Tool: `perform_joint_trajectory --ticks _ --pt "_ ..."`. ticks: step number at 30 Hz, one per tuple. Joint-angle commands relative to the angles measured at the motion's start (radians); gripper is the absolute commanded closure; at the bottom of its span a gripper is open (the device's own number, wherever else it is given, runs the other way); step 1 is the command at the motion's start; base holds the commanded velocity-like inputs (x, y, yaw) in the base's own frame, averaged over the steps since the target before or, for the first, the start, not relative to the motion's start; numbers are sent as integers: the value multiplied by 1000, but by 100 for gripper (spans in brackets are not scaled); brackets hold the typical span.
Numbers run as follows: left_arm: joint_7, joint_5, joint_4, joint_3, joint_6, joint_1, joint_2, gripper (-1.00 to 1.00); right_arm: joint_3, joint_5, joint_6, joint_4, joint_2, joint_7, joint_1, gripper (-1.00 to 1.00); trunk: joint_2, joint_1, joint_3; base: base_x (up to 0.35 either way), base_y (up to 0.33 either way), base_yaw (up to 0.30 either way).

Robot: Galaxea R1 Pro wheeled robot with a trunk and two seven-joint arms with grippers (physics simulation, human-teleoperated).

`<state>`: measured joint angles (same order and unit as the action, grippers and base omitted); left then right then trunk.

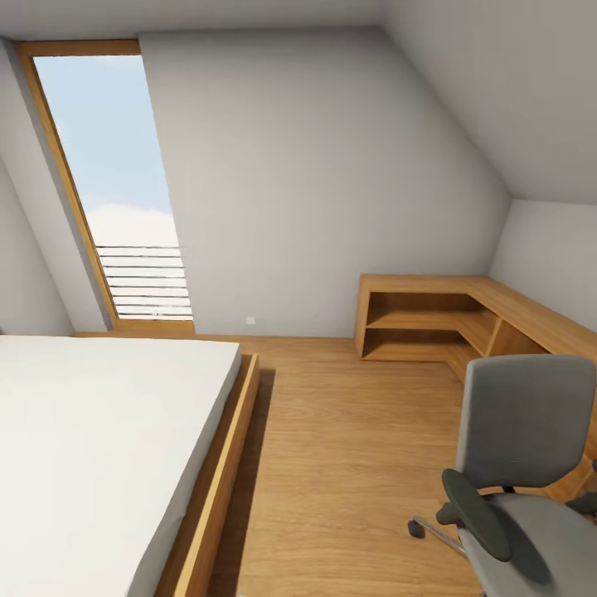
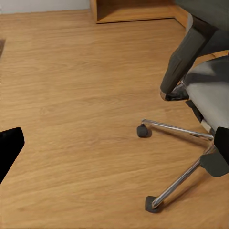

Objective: In the bedroom, organize the workspace by keeping the computer under the desk, ensuring the monitor is on the desk, placing the keyboard on the desk next to the monitor, placing the mouse on the desk next to the keyboard, moving the folder from the swivel chair onto the desk next to the mouse, stacking the notebook on top of the folder with the pen on top of the notebook, and positioning the swivel chair next to the desk.

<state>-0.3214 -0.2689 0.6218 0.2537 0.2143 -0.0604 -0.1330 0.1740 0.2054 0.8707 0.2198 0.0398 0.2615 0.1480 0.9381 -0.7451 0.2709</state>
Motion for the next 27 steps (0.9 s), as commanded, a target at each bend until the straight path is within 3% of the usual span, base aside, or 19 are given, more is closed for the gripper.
perform_joint_trajectory --ticks 1,12,21,27 --pt "-7 -10 0 7 5 -1 1 -100 9 9 3 0 0 3 1 -100 1 0 1 0 0 -37" --pt "-7 -10 -1 7 5 -1 1 -100 13 4 3 -20 0 -15 1 -100 1 0 1 0 0 -185" --pt "-8 -10 -1 7 5 -1 1 -100 13 3 2 -22 2 -19 1 -100 1 0 1 11 0 -26" --pt "-8 -10 -2 7 5 -1 1 -100 13 3 2 -22 2 -19 1 -100 1 0 1 178 0 -2"
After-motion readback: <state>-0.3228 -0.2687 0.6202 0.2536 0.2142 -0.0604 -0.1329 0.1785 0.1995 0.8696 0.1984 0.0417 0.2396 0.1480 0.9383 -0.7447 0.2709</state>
